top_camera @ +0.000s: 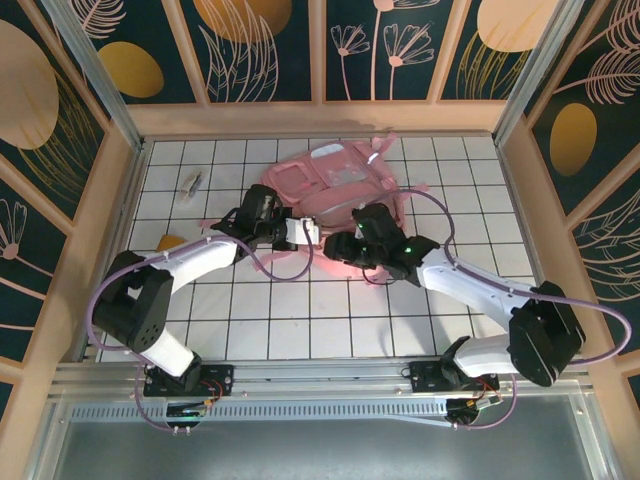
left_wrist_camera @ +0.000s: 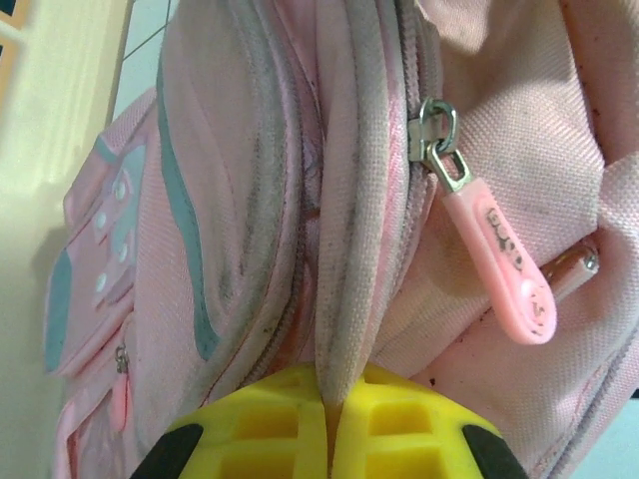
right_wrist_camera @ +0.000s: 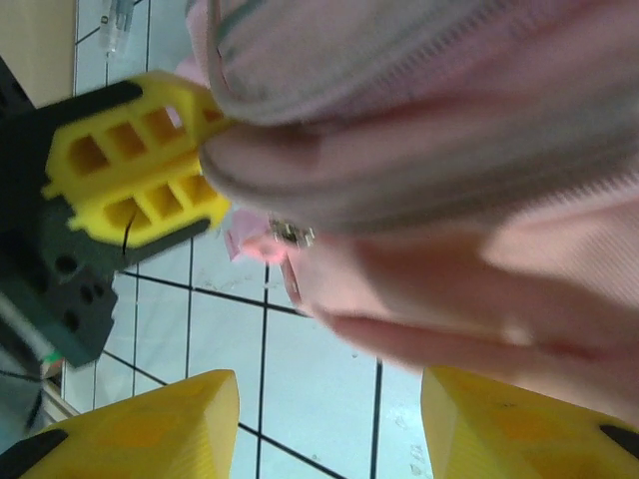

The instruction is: Pack books, pencil case, and school supplies into a backpack

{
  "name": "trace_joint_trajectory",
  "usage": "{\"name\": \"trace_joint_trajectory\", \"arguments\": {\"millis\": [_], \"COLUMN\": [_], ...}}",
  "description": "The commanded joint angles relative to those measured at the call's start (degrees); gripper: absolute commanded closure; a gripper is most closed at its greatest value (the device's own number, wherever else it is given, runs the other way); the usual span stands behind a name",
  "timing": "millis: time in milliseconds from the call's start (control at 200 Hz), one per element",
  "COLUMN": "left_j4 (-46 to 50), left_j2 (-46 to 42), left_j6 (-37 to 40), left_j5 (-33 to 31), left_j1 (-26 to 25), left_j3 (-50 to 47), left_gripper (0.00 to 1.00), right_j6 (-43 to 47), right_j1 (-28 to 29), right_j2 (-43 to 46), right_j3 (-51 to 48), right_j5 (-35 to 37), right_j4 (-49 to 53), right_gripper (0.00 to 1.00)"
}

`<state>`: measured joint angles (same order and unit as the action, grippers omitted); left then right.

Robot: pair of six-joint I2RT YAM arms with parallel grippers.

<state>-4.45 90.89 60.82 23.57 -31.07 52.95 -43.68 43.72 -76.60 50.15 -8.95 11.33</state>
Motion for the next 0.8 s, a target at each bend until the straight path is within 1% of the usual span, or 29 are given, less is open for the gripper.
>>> {"name": "trace_joint_trajectory", "arguments": {"millis": [0,50,60,190,345,440,530,595,620,711,796], "left_j4": [2.32,3.98,4.11,4.21,2.73,4.24,4.46,3.08,2.37,0.14,-0.43], "left_j2": [-1.66,-1.17,-1.09,-0.85,-1.24,-0.83,-0.74,-1.19,-1.36,-1.77,-1.86], "left_j6": [-5.24,-6.28,-6.49,-7.95,-10.74,-11.44,-12.40,-13.52,-14.01,-15.23,-15.09], "left_j5": [7.43,7.34,7.36,8.23,12.19,16.27,18.13,19.02,19.42,19.16,16.31], "left_j1": [-0.12,-0.10,-0.08,-0.10,-0.01,0.00,-0.04,-0.04,-0.04,-0.02,-0.02], "left_j3": [2.34,2.42,3.72,4.12,3.69,4.39,3.76,3.08,1.41,-0.46,-1.39], "left_gripper": [1.00,1.00,1.00,1.00,1.00,1.00,1.00,1.00,1.00,1.00,1.00], "right_j6": [2.36,3.27,3.41,3.71,0.68,-1.58,-3.11,-3.44,-3.83,-4.73,-5.68], "right_j1": [1.08,1.97,2.09,4.27,6.53,8.24,9.40,10.11,10.35,10.79,10.86], "right_j2": [-2.33,-3.12,-3.27,-5.12,-7.67,-9.60,-11.75,-12.76,-13.12,-13.68,-13.07], "right_j3": [3.27,4.37,4.72,6.62,6.80,8.77,11.90,13.56,14.15,15.61,15.87], "right_j5": [4.21,5.38,5.66,9.64,18.23,25.93,32.29,34.80,35.73,36.74,36.57], "right_j4": [-1.08,-0.83,-0.75,0.80,2.67,5.95,9.91,11.49,12.10,14.19,16.17], "right_gripper": [0.49,0.49,0.49,0.49,0.49,0.50,0.50,0.50,0.50,0.57,0.72]}}
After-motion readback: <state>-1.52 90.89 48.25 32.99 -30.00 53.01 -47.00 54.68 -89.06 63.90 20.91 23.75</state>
